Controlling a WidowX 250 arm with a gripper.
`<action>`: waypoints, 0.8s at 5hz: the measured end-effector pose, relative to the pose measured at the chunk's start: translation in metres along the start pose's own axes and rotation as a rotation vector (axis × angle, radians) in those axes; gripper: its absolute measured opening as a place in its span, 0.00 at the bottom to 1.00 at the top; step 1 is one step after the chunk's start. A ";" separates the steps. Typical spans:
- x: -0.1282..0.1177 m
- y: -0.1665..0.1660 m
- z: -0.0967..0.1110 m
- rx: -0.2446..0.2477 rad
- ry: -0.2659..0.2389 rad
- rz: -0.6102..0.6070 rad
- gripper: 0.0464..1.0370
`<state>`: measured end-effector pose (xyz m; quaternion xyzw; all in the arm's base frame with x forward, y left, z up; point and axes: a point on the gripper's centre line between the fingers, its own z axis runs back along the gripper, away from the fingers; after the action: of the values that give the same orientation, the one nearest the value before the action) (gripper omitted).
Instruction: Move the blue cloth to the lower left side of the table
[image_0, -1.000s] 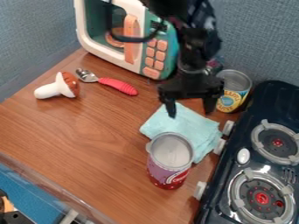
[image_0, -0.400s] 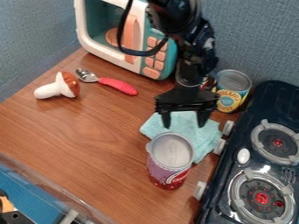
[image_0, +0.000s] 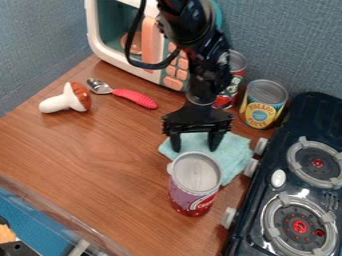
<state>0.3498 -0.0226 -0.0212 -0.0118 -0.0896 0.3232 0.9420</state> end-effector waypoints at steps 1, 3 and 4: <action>0.002 0.008 -0.003 0.003 0.003 0.027 0.96; 0.018 0.048 -0.005 0.014 -0.001 0.147 0.96; 0.029 0.088 -0.002 0.037 -0.029 0.256 0.96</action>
<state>0.3190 0.0646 -0.0261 -0.0011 -0.0950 0.4425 0.8917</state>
